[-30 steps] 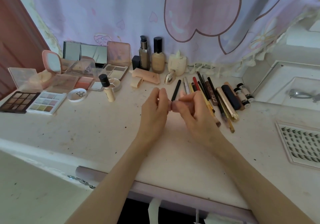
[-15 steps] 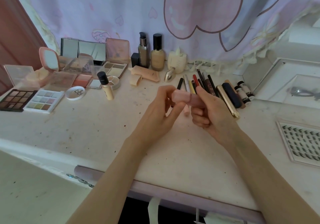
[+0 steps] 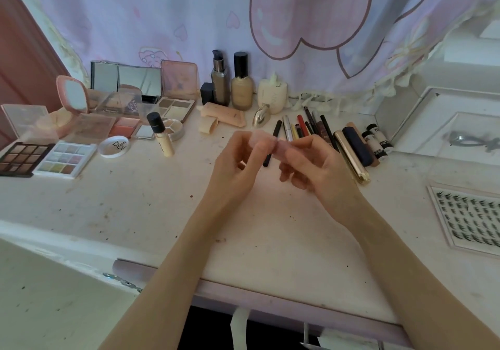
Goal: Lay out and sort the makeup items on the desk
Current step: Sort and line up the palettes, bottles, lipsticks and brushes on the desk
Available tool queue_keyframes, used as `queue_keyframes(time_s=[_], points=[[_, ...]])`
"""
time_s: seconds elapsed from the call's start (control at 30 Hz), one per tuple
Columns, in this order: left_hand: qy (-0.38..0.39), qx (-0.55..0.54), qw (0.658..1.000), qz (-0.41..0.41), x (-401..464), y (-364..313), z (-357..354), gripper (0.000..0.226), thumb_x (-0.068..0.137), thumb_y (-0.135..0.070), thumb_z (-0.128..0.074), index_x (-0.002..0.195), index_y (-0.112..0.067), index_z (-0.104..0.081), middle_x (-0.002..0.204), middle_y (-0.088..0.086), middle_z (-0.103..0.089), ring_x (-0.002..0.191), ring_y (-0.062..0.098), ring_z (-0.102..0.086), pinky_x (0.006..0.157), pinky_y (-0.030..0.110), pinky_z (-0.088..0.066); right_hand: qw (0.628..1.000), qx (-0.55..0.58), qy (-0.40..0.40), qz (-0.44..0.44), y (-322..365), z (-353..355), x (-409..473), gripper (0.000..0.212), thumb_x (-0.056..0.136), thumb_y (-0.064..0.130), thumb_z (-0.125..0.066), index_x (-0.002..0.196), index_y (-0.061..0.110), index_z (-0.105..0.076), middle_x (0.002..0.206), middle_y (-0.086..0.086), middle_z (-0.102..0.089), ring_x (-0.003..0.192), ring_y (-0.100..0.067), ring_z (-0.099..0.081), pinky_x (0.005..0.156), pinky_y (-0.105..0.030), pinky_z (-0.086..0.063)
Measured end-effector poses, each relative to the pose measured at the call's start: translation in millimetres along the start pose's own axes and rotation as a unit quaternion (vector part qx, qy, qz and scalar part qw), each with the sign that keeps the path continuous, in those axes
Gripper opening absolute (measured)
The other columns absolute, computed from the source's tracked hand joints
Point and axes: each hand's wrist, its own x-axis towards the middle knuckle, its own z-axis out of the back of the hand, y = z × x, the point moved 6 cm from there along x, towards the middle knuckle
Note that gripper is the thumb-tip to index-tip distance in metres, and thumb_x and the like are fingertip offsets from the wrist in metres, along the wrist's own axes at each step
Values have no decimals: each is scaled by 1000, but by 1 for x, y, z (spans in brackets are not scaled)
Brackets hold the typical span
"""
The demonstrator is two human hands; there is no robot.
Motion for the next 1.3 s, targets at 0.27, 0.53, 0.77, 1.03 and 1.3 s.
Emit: queue_keyframes(time_s=[0.27,0.53,0.77,1.03,1.3], points=[[68,-101,992,-39,-1,-8,1,26,90,-31,-50,114,-23,-56,76,8,-52,62,16,-44,56,28,-40,959,151,76,-227,-21,-5,-2,37,83,45,-51,83,10,-62,51,0,-47,36,-8,-34,37,-16,-24],[7,-79,996,48,2,5,3,23,89,-36,-51,98,-15,-54,84,-4,-62,67,0,-53,63,18,-41,983,106,70,-132,-16,-9,0,24,73,24,-65,90,9,-57,82,-11,-65,60,-15,-56,47,-19,-40],[121,-184,975,-3,1,-3,6,39,90,-9,-51,126,-22,-51,119,-2,-64,109,9,-56,80,14,-43,946,217,91,-223,-18,-7,-1,35,79,38,-49,92,7,-59,56,-3,-54,37,-7,-41,34,-14,-31],[67,-231,969,52,2,2,10,23,86,-25,-58,103,-11,-59,81,-6,-63,72,7,-50,68,22,-38,960,168,129,-181,-16,-14,-3,21,74,18,-62,92,9,-55,84,-10,-67,62,-15,-58,48,-18,-43],[6,-249,966,75,4,6,14,24,82,-24,-59,105,-19,-61,89,-5,-71,86,11,-58,67,20,-40,981,55,117,-146,-17,-11,-2,44,73,26,-64,114,11,-62,82,2,-68,61,-10,-36,48,-18,-28]])
